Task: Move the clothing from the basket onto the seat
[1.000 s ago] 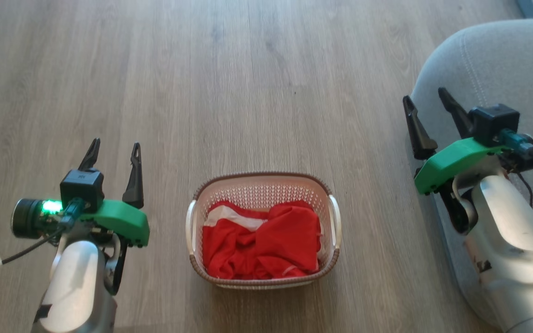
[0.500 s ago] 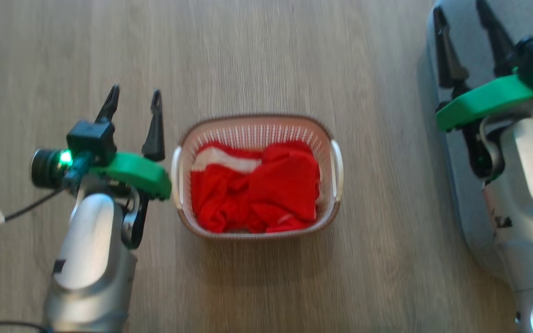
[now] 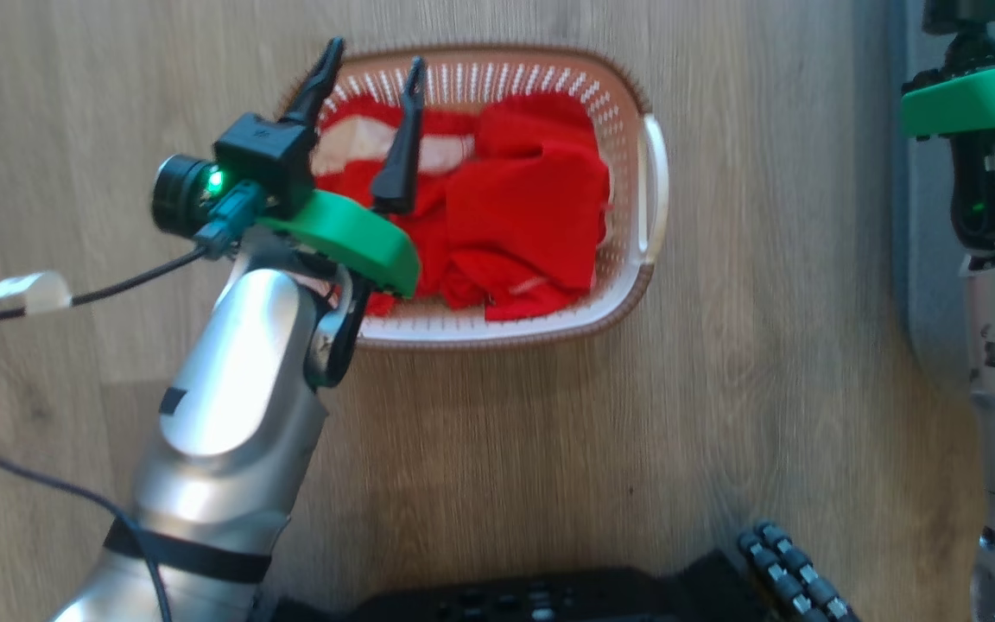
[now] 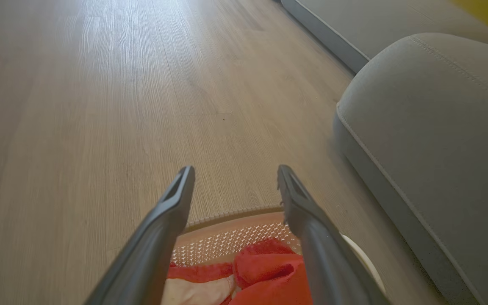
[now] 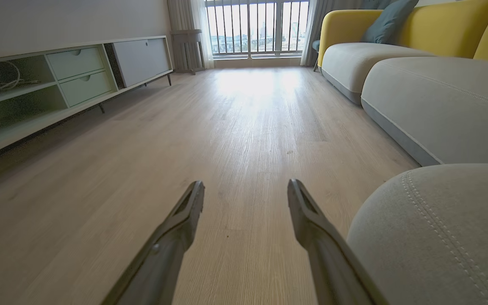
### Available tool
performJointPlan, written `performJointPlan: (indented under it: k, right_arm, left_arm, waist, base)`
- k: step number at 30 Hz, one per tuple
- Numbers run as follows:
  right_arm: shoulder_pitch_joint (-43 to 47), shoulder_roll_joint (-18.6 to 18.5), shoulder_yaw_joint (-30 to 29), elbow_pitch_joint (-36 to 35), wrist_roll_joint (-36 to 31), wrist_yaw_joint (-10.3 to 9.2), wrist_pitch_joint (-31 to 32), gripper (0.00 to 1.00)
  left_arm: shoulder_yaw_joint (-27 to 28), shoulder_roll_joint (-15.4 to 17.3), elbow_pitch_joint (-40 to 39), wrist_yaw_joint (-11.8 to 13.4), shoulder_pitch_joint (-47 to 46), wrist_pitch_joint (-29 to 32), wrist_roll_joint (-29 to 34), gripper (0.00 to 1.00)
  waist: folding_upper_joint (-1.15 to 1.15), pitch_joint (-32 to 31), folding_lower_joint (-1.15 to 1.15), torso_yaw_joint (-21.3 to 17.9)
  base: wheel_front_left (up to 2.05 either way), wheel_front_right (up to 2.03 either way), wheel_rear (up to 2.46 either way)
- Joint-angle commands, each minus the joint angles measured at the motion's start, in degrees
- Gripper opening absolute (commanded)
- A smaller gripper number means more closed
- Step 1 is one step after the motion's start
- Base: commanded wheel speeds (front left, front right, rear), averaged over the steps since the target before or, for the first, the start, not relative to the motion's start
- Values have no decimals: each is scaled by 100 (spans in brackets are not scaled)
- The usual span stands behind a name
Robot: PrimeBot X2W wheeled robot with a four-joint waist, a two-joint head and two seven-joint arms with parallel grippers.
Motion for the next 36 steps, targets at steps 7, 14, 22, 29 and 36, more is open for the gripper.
performJointPlan:
  k: [7, 14, 22, 29, 36]
  right_arm:
    - [-138, 124, 43, -528, -50, -1, -52, 100]
    - [-253, 169, 98, -577, -63, -1, -52, 100]
    - [-316, 320, 259, -538, -29, -1, -52, 100]
    - [-424, 478, 459, -561, 21, -1, -52, 100]
    - [-436, 600, 625, -633, 29, -1, -52, 100]
  left_arm:
    - [-569, 89, 323, 72, -482, -55, -128, 100]
    - [-1451, 89, 1375, 21, -1103, -55, -252, 100]
    - [-2540, 89, 2206, 36, -1750, -55, -843, 100]
    - [-3259, 89, 2831, 146, -2342, 120, -1436, 100]
    - [-3799, 89, 3348, 93, -2664, 473, -1807, 100]
  waist:
    - [0, 1117, -1, -214]
    - [0, 1436, -1, -342]
    - [0, 1612, -1, -601]
    - [0, 1858, -1, -943]
    - [0, 2000, -1, -1148]
  base:
    - [0, 0, 0]
    - [0, 0, 0]
    - [0, 0, 0]
    - [0, 0, 0]
    - [0, 0, 0]
